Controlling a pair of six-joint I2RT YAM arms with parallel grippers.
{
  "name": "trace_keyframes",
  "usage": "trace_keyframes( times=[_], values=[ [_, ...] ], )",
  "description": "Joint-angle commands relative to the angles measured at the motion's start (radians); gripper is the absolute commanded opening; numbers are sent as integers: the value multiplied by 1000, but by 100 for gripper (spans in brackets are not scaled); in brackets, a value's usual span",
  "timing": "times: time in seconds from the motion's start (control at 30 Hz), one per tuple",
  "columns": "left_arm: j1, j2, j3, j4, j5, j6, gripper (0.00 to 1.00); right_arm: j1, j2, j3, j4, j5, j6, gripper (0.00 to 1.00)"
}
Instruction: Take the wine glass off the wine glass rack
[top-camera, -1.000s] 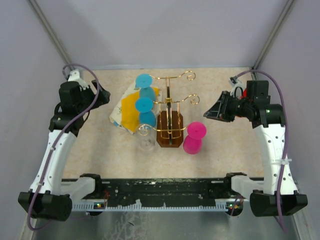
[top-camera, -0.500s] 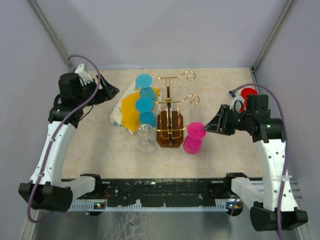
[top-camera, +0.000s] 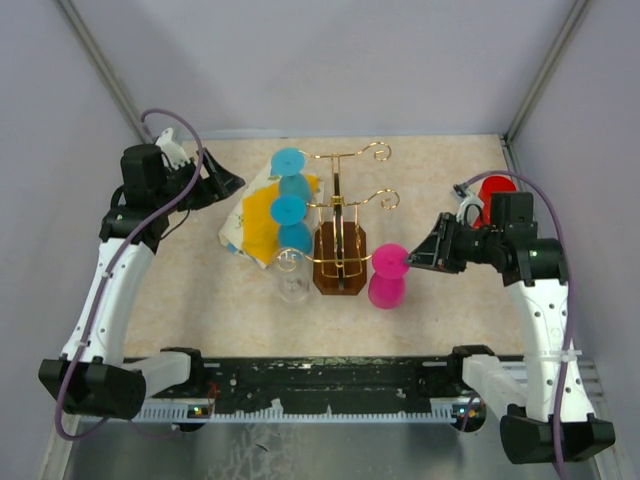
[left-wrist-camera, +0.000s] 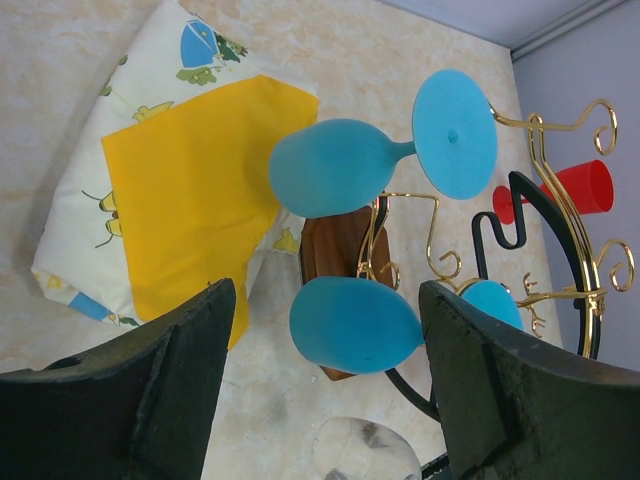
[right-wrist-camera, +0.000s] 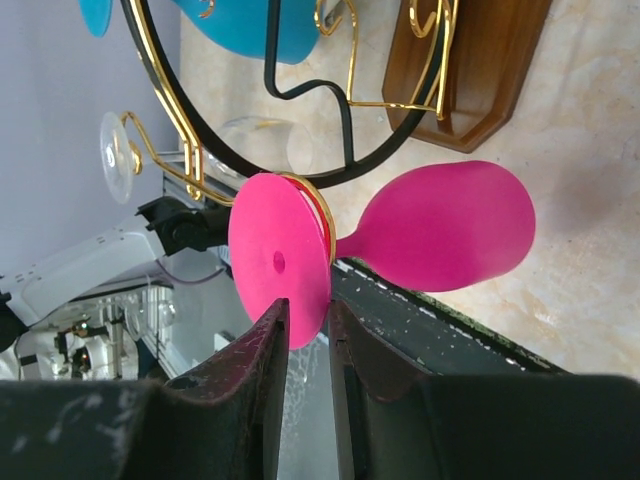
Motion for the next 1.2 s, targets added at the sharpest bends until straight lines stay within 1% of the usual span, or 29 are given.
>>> trace_keyframes(
  times=[0.0, 0.13, 0.43, 0.73, 0.87, 0.97, 1.0, 1.17],
  values=[
    [-6, -4, 5, 31, 25, -11, 80, 8, -24, -5, 69, -70, 15, 22],
    [-5, -7, -3, 35, 24, -12, 80, 7, -25, -13, 85, -96, 23, 21],
    [-5, -7, -13, 44, 29, -20, 80, 9, -39, -78, 147, -137, 55, 21],
    [-5, -9, -16, 42, 26, -16, 80, 9, -61, -140, 241, -166, 117, 20],
    [-5, -2, -18, 58, 62, -32, 80, 7, -69, -147, 270, -170, 137, 11],
    [-5, 1, -23, 84, 109, -53, 81, 9, -67, -140, 272, -174, 139, 1],
    [-6, 0, -24, 89, 124, -59, 81, 8, -67, -136, 272, -175, 139, 0],
    [-5, 5, -20, 96, 185, -79, 82, 8, -66, -109, 253, -181, 132, 0]
  ],
)
